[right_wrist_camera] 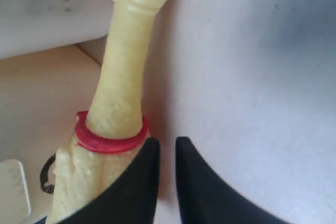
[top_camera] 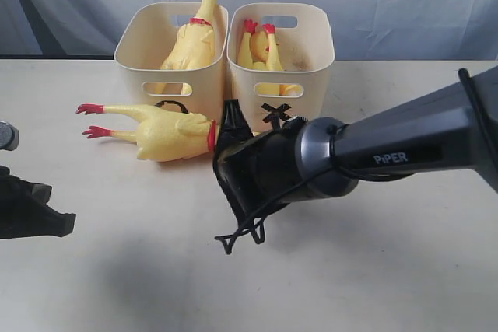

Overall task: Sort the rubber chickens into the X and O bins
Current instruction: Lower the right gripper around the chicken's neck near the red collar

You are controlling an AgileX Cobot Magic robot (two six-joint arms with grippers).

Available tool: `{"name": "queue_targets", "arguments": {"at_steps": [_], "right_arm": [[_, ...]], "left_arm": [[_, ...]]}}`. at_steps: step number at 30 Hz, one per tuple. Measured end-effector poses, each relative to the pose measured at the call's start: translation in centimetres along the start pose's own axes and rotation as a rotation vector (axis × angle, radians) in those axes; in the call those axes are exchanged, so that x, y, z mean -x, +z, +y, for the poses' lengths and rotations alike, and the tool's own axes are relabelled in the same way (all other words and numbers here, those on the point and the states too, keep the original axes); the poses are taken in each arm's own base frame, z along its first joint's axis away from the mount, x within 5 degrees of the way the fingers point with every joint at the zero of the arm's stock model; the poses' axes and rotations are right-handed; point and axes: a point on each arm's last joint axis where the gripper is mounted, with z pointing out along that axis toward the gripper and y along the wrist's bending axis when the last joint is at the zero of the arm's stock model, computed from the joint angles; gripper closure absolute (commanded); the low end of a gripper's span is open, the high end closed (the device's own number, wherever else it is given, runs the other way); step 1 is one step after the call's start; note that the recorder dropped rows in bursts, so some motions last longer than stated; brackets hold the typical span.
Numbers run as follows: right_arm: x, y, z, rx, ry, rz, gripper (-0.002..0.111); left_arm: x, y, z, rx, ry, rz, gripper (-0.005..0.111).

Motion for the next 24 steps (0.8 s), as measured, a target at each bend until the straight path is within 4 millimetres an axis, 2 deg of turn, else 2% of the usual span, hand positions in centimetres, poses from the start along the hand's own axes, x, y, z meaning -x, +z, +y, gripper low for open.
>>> {"name": "queue_targets", "arguments": {"at_steps": [1,2,3,6,8,11,20,24], "right_arm": [[-0.02,0.18,-0.19,-0.006,0.032,-0.001,0.047],[-0.01,0.3,-0.32,-0.009,0.051,-0.003,0.038],[0.13,0.48,-0.44,-0.007,0.06,-0.021,0.04],[0.7,0.67,-0.09,0.054,0.034,-0.085,0.06],[0.83,0.64,0.21,0.089,0.08,-0.097,0.069],[0.84,0.63,0.28,0.099,0.139,-0.095,0.076],[0.72,0.65,0.24,0.096,0.164,-0.081,0.075],[0.72,0.65,0.24,0.096,0.164,-0.081,0.058]], "left_arm": [[0.0,0.0,0.0,0.0,0.0,0.0,0.107],[0.0,0.0,0.0,0.0,0.0,0.0,0.107],[0.0,0.0,0.0,0.0,0.0,0.0,0.107],[0.0,0.0,0.0,0.0,0.0,0.0,0.107],[0.0,0.0,0.0,0.0,0.0,0.0,0.107],[0.0,0.0,0.0,0.0,0.0,0.0,0.107],[0.0,0.0,0.0,0.0,-0.002,0.0,0.107],[0.0,0.0,0.0,0.0,-0.002,0.0,0.107]]}}
